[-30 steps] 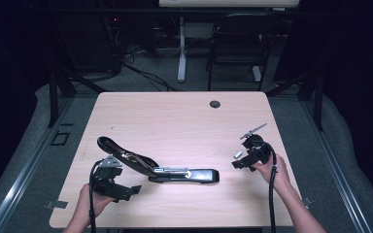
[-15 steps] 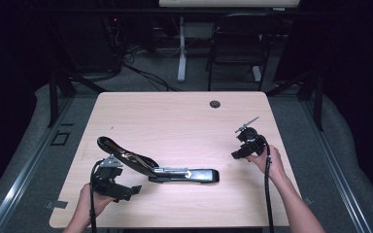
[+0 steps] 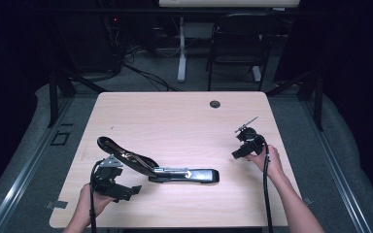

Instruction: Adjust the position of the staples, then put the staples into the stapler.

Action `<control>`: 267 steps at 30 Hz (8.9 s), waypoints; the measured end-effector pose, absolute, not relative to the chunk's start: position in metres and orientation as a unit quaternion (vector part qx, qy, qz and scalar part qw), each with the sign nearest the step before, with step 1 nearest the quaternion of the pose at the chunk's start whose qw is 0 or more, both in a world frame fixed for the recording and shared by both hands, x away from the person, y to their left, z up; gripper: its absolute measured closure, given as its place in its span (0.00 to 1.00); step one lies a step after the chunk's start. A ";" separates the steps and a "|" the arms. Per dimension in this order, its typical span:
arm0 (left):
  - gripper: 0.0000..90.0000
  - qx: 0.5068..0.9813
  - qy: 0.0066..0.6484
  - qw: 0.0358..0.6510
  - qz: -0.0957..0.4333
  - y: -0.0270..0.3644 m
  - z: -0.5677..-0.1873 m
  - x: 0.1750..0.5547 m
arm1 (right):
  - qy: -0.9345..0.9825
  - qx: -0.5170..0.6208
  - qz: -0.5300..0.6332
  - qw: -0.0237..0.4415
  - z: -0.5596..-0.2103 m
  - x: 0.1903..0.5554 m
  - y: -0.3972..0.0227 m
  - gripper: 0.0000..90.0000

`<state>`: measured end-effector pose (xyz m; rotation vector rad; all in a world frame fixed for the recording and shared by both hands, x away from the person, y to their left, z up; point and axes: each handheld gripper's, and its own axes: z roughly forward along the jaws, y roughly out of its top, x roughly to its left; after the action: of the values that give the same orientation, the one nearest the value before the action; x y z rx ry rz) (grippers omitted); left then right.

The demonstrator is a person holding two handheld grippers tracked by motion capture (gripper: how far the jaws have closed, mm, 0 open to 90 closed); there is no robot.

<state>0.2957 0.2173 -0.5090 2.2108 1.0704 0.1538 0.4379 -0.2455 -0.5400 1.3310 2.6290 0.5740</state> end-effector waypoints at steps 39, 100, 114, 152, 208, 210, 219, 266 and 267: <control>0.00 0.844 0.411 0.339 0.058 0.223 -0.508 0.296 | 0.867 0.456 0.190 0.066 -0.524 0.418 -0.238 0.63; 0.00 0.848 0.411 0.330 0.052 0.222 -0.509 0.298 | 0.928 0.338 0.156 0.017 -0.532 0.383 -0.231 0.51; 0.00 0.850 0.409 0.327 0.052 0.222 -0.509 0.298 | 0.943 0.303 0.136 -0.003 -0.542 0.385 -0.230 0.57; 0.00 0.853 0.408 0.323 0.051 0.220 -0.511 0.299 | 0.962 0.257 0.090 0.025 -0.541 0.377 -0.210 0.83; 0.00 0.835 0.427 0.343 0.046 0.230 -0.512 0.302 | 0.937 0.306 0.157 0.053 -0.522 0.376 -0.212 0.87; 0.00 0.834 0.429 0.343 0.042 0.233 -0.513 0.304 | 0.937 0.305 0.159 0.053 -0.521 0.375 -0.211 0.87; 0.00 0.833 0.427 0.349 0.045 0.232 -0.513 0.304 | 0.938 0.295 0.173 0.058 -0.517 0.373 -0.202 0.86; 0.00 0.828 0.424 0.363 0.042 0.231 -0.512 0.304 | 0.937 0.260 0.224 0.061 -0.493 0.373 -0.171 0.86; 0.00 0.828 0.425 0.363 0.042 0.231 -0.512 0.304 | 0.937 0.260 0.225 0.061 -0.493 0.373 -0.171 0.86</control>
<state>0.3039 0.2309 -0.5122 2.1320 1.0944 0.1094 0.3731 -0.1709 -0.4934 0.7865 2.8352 0.6810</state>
